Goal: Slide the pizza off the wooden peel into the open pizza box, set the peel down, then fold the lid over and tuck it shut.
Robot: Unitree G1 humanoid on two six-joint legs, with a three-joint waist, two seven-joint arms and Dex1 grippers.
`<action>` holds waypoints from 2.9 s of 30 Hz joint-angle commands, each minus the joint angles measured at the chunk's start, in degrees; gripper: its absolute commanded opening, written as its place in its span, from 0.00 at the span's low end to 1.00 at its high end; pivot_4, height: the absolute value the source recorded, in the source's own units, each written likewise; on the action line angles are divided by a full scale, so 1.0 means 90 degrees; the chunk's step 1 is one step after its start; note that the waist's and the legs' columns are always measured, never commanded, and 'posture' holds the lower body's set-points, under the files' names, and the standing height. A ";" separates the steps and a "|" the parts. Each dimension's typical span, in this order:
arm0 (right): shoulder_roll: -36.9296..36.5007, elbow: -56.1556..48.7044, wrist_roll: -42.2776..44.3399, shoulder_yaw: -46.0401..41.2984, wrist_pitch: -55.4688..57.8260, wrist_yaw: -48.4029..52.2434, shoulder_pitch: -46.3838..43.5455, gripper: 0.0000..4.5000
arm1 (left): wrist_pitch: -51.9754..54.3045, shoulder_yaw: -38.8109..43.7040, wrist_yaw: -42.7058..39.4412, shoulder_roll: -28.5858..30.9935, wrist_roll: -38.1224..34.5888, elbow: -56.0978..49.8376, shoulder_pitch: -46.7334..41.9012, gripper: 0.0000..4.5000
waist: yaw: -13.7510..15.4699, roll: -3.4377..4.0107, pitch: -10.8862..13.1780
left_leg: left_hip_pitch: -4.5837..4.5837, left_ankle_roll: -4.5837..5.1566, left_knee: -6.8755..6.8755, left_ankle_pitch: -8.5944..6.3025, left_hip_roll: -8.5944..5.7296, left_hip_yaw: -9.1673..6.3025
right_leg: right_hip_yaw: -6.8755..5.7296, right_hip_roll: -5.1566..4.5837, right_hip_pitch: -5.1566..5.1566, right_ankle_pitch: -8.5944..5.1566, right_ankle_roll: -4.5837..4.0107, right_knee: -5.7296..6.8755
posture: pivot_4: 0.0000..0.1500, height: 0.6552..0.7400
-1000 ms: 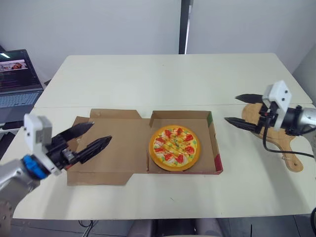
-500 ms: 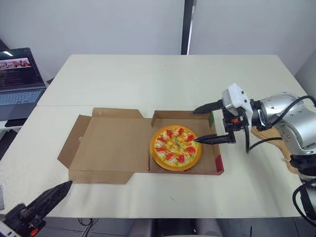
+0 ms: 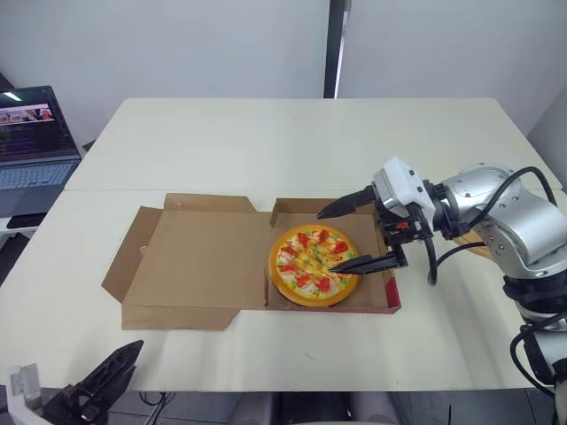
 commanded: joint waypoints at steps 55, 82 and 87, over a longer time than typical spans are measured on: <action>0.0502 0.0249 -0.0442 0.0129 -0.0276 -0.0030 -0.0705 0.99 | -0.1803 -0.0833 0.1838 -0.1186 -0.1059 0.0000 -0.1298 1.00 | 0.0111 -0.0001 -0.0003 | 0.0002 -0.0006 -0.0002 0.0000 -0.0009 0.0002 | 0.0000 0.0032 -0.0001 0.0005 -0.0012 -0.0002 | 1.00 1.00; 0.0445 0.0273 -0.0482 0.0134 -0.0290 0.0075 -0.0671 1.00 | -0.2100 -0.1038 0.2225 -0.1464 -0.0943 0.0237 -0.2078 0.52 | 0.0105 -0.0003 -0.0002 | 0.0001 -0.0013 -0.0002 -0.0003 -0.0002 0.0001 | 0.0002 0.0042 -0.0004 0.0006 -0.0014 -0.0004 | 1.00 1.00; 0.0436 0.0247 -0.0461 0.0127 -0.0259 0.0075 -0.0657 1.00 | -0.2144 -0.1092 0.2186 -0.1465 -0.0856 0.0261 -0.2123 0.18 | 0.0105 -0.0003 -0.0002 | 0.0001 -0.0013 -0.0002 -0.0003 -0.0002 0.0002 | 0.0002 0.0043 -0.0004 0.0006 -0.0014 -0.0005 | 1.00 1.00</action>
